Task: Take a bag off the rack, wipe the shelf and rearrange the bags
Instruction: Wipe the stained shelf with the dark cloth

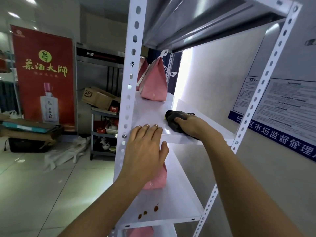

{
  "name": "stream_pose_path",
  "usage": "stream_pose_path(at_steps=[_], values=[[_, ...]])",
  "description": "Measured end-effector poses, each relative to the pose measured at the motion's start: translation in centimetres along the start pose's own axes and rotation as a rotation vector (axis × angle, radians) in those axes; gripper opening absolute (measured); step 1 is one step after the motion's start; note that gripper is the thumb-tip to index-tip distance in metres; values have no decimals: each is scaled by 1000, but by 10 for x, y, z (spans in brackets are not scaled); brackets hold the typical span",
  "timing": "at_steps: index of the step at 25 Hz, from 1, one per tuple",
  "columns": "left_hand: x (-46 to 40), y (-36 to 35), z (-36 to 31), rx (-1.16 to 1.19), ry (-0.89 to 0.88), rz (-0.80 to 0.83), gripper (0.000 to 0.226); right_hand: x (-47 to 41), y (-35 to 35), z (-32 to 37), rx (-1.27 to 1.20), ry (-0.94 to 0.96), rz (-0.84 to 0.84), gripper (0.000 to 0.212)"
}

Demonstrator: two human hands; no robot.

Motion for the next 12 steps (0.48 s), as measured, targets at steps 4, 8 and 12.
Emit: stream_pose_path(at_steps=[4,8,12], values=[[-7,-6,-1,5,1,-44,43,11,-6,3,42,86,-45,49],[-9,-6,1,85,-4,-135,35,9,18,-42,44,-51,-55,47],[-8,-9,1,87,-3,-192,33,8,31,-72,108,-232,-60,52]])
Point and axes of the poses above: each hand's wrist, its own x-axis away from the middle knuckle, its own y-axis out of the back of the hand, z = x × y, the point moved 7 cm from there along -x, towards the middle knuckle, and after that the axes turned 12 degrees about y, right-handed, at the moved point
